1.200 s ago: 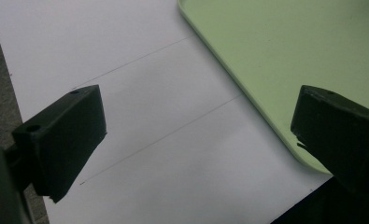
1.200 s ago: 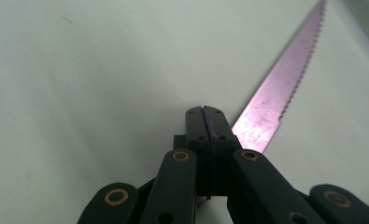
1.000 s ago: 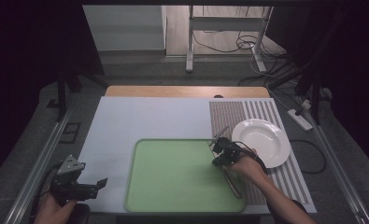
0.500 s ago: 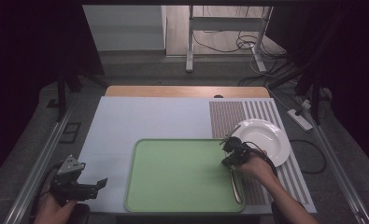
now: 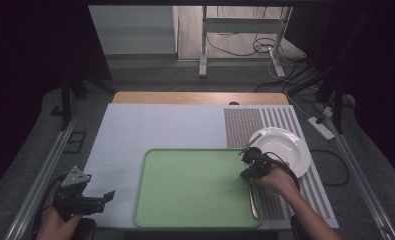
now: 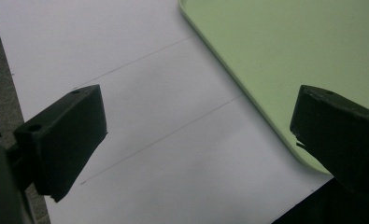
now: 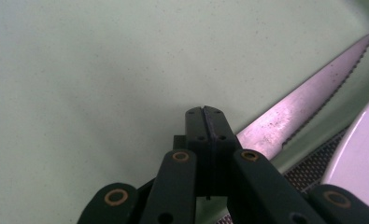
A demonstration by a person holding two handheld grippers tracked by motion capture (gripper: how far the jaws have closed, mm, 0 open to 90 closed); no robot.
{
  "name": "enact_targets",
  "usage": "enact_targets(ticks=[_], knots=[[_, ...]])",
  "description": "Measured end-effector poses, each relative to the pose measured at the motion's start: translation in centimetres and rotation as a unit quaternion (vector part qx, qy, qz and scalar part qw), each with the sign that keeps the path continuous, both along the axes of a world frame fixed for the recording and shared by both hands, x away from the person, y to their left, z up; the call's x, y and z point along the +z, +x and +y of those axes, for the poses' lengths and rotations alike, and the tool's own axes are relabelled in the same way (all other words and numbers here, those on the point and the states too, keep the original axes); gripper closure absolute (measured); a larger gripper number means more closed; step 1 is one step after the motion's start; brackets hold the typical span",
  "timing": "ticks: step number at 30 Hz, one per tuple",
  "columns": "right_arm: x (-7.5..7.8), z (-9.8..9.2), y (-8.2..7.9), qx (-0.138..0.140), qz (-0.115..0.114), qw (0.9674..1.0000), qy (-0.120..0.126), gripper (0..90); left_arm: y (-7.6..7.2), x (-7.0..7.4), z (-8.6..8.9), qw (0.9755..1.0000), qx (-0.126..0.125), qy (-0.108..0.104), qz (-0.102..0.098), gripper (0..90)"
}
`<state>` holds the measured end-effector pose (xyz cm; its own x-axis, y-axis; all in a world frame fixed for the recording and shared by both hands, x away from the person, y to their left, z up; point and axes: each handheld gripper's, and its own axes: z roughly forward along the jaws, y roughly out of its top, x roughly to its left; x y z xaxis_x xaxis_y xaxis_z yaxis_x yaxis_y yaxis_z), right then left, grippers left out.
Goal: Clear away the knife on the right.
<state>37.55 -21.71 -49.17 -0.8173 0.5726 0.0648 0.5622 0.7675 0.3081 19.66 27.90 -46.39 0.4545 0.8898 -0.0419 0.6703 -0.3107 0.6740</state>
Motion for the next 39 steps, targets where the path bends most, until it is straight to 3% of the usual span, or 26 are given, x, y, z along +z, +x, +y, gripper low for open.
enact_targets(ticks=[7,20,24,28,30,36,39], knots=[[0.9,0.6,-0.2,0.001,-0.02,0.9995,0.023,85.7,0.0,0.0,0.0,1.0,-0.001,-0.001,0.0,4.0],[2.5,0.6,-0.8,-0.012,-0.054,0.9965,0.063,59.0,-0.1,0.1,0.2,0.9999,-0.001,-0.012,-0.003,3.9],[2.9,0.3,-1.2,-0.013,-0.07,0.9952,0.068,47.4,-0.1,0.1,0.4,0.9998,0.001,-0.019,-0.004,3.8],[3.4,-0.1,-1.4,-0.032,-0.082,0.9907,0.104,25.3,-0.1,0.1,0.6,0.9996,0.004,-0.028,-0.001,3.6],[3.5,-0.2,-1.4,-0.046,-0.086,0.9891,0.11,13.9,-0.1,0.1,0.7,0.9995,0.006,-0.032,-0.001,3.4],[3.2,-0.3,-1.4,-0.042,-0.084,0.9877,0.125,0.8,-0.1,0.1,0.6,0.9995,0.004,-0.033,0.001,3.3],[3.0,-0.5,-1.4,-0.045,-0.081,0.987,0.131,0.0,-0.1,0.1,0.5,0.9996,0.001,-0.029,0.002,3.3]])
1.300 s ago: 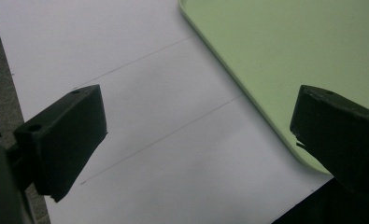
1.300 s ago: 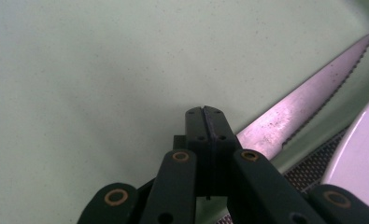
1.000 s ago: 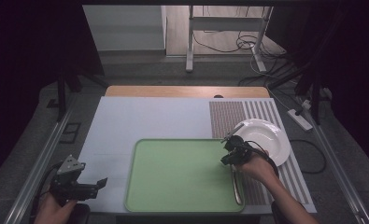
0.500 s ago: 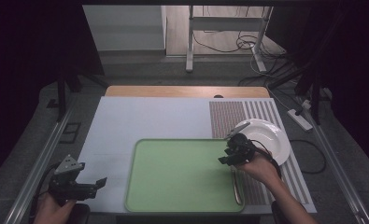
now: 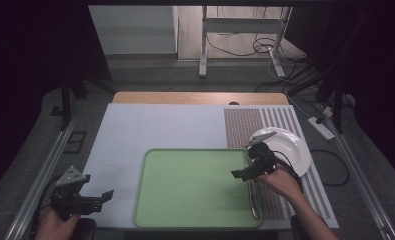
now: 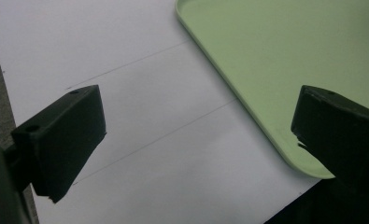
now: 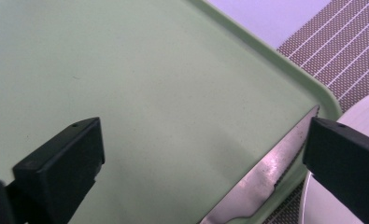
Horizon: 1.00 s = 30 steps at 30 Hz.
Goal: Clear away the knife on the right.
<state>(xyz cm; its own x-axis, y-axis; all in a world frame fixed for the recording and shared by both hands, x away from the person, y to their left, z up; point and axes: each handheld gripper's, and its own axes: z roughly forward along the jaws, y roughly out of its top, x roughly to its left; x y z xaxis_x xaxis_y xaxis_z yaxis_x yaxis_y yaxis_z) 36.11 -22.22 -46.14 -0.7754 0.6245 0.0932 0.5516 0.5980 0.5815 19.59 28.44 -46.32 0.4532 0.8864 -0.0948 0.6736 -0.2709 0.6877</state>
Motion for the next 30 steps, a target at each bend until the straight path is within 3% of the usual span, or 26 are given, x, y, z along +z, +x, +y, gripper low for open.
enact_targets(ticks=[11,22,30], knots=[[-0.1,-0.9,-0.6,-0.024,-0.006,0.9997,-0.008,0.0,0.0,0.0,-0.1,1.0,-0.002,0.003,0.001,3.3],[0.2,-3.0,-2.4,-0.05,-0.017,0.9986,-0.007,0.0,0.0,0.0,-0.2,1.0,-0.002,0.008,0.002,3.4],[0.5,-5.4,-4.3,-0.088,-0.03,0.9956,0.004,0.0,0.0,0.0,-0.3,0.9999,-0.002,0.011,0.003,3.4]])
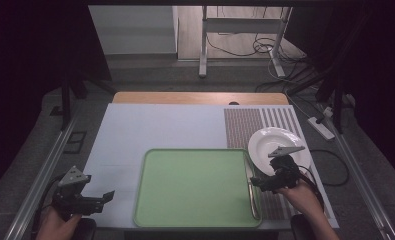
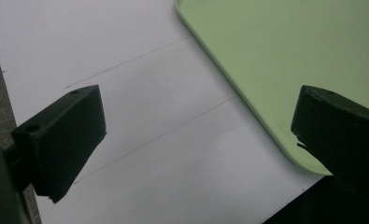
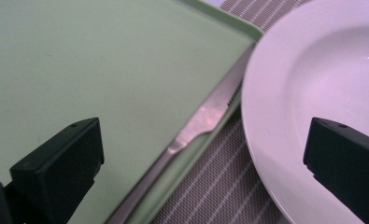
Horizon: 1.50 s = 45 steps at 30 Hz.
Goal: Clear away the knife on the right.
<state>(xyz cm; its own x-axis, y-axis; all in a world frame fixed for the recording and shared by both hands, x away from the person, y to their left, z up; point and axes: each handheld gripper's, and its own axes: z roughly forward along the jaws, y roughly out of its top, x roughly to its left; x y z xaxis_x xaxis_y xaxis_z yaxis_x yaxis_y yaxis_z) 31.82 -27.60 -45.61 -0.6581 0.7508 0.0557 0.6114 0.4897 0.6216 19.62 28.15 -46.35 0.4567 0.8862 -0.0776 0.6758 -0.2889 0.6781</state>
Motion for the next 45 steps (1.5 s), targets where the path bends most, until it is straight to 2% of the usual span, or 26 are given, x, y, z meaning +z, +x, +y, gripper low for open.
enact_targets(ticks=[7,11,14,24,38,45], knots=[[0.2,-1.4,-1.0,-0.022,-0.002,0.9997,0.005,0.0,0.0,0.0,0.0,1.0,0.001,0.0,0.001,3.4],[0.2,-2.2,-1.7,-0.033,-0.003,0.9995,0.0,0.0,0.0,0.0,0.0,1.0,0.001,0.0,0.002,3.4],[0.7,-2.8,-2.3,-0.045,-0.015,0.9988,0.009,0.0,0.0,0.0,0.0,1.0,0.002,0.001,0.003,3.4],[1.2,-4.6,-3.6,-0.074,-0.029,0.9967,0.019,0.0,0.1,0.0,0.0,1.0,0.004,0.0,0.003,3.4],[1.6,-5.1,-5.1,-0.094,-0.04,0.9948,0.002,0.0,0.1,0.0,0.0,1.0,0.004,0.001,0.003,3.4],[1.5,-5.1,-5.2,-0.094,-0.031,0.995,-0.011,0.0,0.1,0.0,0.0,1.0,0.004,0.0,0.002,3.4]])
